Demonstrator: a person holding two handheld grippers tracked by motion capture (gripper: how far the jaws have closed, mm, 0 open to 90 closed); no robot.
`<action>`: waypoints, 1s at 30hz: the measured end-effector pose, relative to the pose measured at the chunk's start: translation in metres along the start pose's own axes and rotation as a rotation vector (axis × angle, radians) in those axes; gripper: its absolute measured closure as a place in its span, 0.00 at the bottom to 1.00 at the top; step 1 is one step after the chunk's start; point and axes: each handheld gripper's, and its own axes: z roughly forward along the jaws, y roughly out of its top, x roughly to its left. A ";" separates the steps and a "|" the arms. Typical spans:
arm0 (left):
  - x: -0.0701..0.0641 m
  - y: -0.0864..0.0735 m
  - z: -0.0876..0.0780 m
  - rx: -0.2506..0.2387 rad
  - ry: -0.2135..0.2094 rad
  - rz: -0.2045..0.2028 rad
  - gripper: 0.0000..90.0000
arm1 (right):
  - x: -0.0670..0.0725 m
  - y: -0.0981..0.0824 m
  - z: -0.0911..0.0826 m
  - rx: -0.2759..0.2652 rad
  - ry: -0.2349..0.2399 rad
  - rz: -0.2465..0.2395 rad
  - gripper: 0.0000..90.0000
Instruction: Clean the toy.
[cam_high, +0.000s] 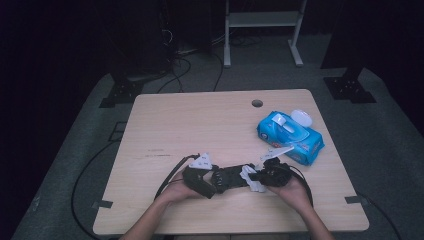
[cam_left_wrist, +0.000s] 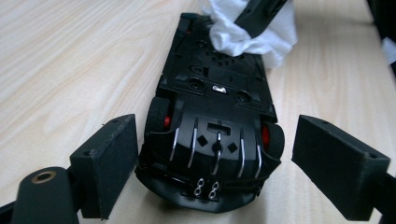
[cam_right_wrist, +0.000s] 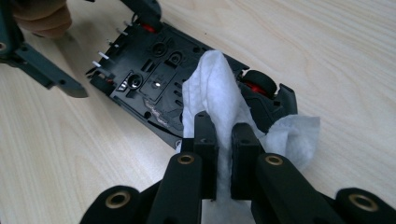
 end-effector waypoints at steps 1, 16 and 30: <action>0.000 0.000 0.002 0.011 0.005 0.006 0.15 | 0.002 -0.002 -0.001 -0.006 0.006 0.006 0.93; -0.005 -0.005 0.014 0.068 0.068 0.113 0.26 | 0.028 0.010 0.011 -0.031 0.034 -0.057 0.93; -0.007 -0.003 0.012 0.070 0.077 0.163 0.27 | 0.042 0.014 0.021 -0.076 -0.006 -0.116 0.93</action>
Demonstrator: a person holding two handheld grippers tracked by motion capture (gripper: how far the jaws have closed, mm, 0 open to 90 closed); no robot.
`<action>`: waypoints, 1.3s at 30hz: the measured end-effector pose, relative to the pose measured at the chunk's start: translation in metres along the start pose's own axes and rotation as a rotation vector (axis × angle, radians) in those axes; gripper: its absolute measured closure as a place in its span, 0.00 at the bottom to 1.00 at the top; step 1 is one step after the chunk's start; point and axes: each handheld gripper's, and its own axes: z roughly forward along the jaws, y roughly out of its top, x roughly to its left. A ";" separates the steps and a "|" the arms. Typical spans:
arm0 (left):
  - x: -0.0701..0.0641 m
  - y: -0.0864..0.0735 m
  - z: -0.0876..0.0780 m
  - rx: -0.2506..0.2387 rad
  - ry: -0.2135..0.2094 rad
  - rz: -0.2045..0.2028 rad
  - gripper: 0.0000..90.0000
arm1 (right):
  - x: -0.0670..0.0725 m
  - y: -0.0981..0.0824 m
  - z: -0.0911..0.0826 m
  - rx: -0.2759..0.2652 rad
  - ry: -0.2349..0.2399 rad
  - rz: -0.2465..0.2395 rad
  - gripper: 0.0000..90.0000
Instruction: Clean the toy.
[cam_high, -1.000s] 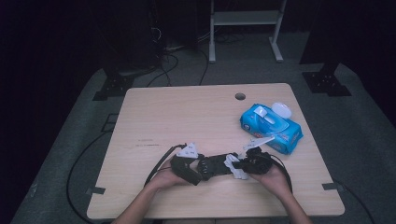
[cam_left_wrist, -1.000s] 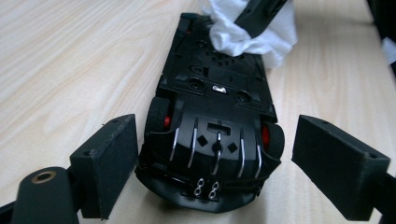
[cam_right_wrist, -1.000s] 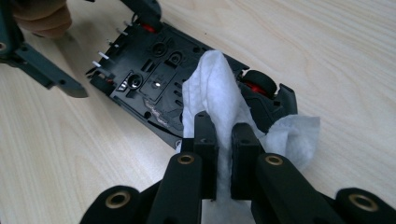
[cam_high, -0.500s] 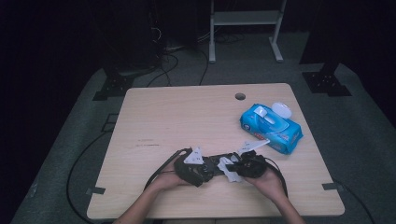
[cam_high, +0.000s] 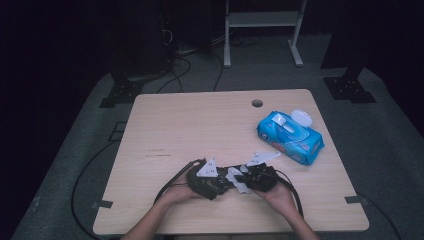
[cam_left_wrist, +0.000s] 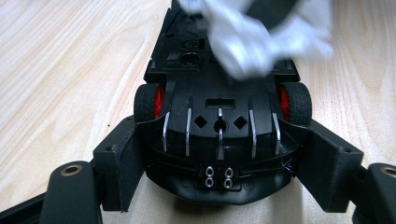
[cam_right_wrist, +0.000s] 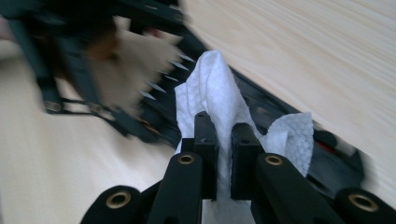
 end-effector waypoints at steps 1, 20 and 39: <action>0.000 0.000 -0.001 -0.001 -0.003 -0.003 0.27 | 0.007 0.003 0.002 0.005 -0.012 -0.042 0.93; -0.002 0.005 -0.006 -0.052 -0.014 -0.012 0.27 | -0.006 -0.011 -0.013 -0.003 -0.143 -0.013 0.93; -0.002 0.003 -0.012 -0.057 0.007 -0.015 0.27 | 0.004 -0.008 -0.007 -0.039 -0.102 -0.056 0.93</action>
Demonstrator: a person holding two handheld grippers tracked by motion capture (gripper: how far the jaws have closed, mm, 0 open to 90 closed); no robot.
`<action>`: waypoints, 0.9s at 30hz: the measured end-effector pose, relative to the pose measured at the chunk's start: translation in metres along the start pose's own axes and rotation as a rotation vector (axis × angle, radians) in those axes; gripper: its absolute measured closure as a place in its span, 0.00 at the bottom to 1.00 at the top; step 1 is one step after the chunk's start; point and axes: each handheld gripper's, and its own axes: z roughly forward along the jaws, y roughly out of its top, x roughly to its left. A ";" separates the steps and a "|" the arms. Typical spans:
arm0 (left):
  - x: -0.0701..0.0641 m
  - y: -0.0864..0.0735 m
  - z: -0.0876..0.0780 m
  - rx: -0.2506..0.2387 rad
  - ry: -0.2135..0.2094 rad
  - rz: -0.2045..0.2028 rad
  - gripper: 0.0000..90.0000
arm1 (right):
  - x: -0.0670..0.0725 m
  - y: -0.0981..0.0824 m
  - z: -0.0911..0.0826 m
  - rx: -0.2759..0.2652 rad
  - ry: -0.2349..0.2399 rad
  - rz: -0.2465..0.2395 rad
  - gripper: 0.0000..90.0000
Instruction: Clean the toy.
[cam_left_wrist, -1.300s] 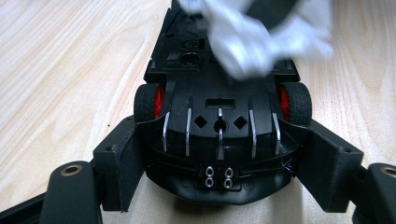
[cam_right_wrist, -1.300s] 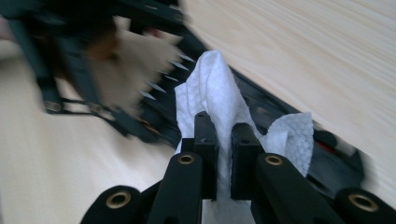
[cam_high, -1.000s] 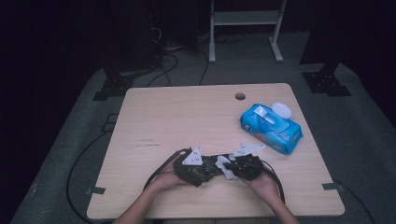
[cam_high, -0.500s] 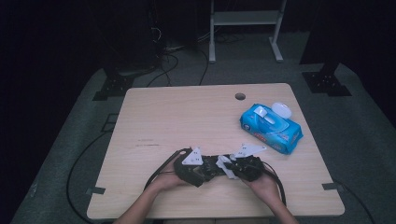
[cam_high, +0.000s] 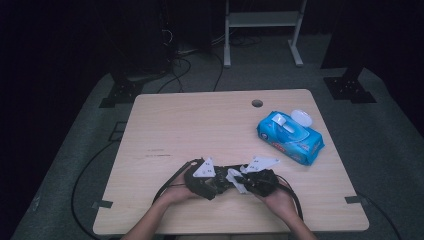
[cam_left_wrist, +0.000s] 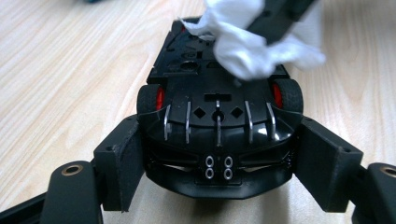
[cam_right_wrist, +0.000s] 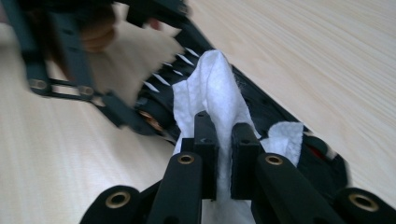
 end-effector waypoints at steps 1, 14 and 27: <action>0.000 0.000 0.000 0.000 0.000 0.000 0.27 | 0.000 0.000 0.000 0.000 0.000 0.000 0.93; 0.000 0.003 -0.003 -0.033 0.003 0.000 0.27 | -0.002 0.001 -0.001 0.001 -0.047 -0.005 0.93; -0.002 0.004 -0.004 -0.039 0.002 0.005 0.27 | 0.002 0.006 0.001 -0.026 -0.010 -0.003 0.93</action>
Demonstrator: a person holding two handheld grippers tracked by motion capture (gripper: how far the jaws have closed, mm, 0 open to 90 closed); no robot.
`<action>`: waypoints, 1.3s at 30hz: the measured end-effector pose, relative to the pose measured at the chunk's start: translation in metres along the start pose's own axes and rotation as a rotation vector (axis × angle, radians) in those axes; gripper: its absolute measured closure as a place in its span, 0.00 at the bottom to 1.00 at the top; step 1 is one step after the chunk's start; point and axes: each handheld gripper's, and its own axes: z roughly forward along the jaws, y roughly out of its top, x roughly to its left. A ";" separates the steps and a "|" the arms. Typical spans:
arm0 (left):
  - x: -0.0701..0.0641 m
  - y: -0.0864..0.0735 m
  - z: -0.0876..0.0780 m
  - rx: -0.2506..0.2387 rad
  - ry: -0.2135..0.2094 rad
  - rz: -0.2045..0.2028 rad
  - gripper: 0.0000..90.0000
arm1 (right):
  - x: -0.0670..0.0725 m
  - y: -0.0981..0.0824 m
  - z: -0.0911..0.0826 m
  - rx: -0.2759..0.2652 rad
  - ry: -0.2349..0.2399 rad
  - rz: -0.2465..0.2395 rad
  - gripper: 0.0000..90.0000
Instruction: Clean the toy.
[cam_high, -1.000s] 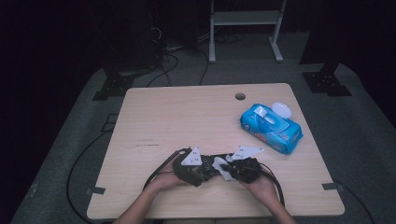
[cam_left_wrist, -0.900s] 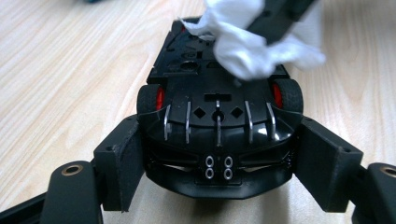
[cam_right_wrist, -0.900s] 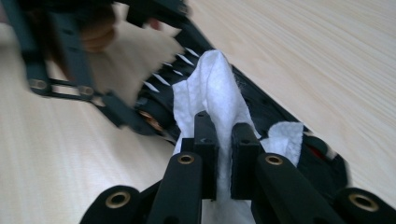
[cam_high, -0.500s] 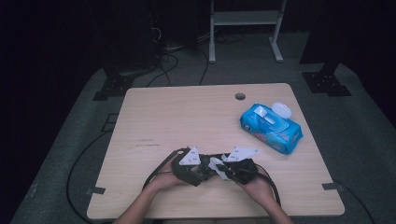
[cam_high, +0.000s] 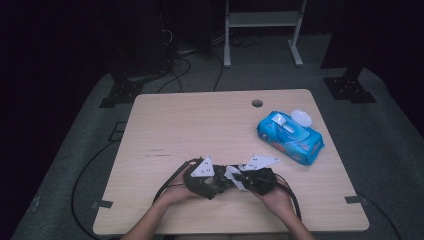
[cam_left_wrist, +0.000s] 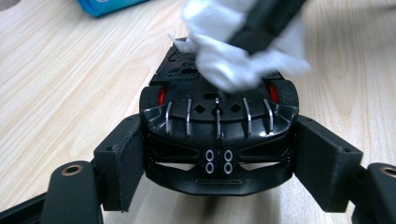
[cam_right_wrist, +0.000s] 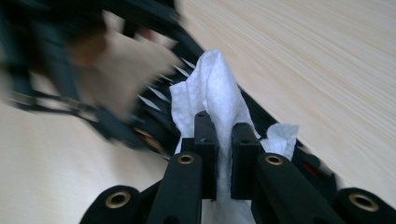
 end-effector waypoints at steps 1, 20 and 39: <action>0.000 0.001 0.001 -0.001 -0.007 0.004 0.27 | -0.002 -0.002 -0.003 -0.007 0.024 0.041 0.93; -0.006 0.003 0.004 -0.001 -0.016 0.020 0.27 | 0.012 0.018 0.007 -0.038 0.045 -0.019 0.93; -0.008 0.003 0.005 0.027 -0.008 0.084 0.27 | -0.012 0.002 0.007 -0.039 0.001 0.099 0.93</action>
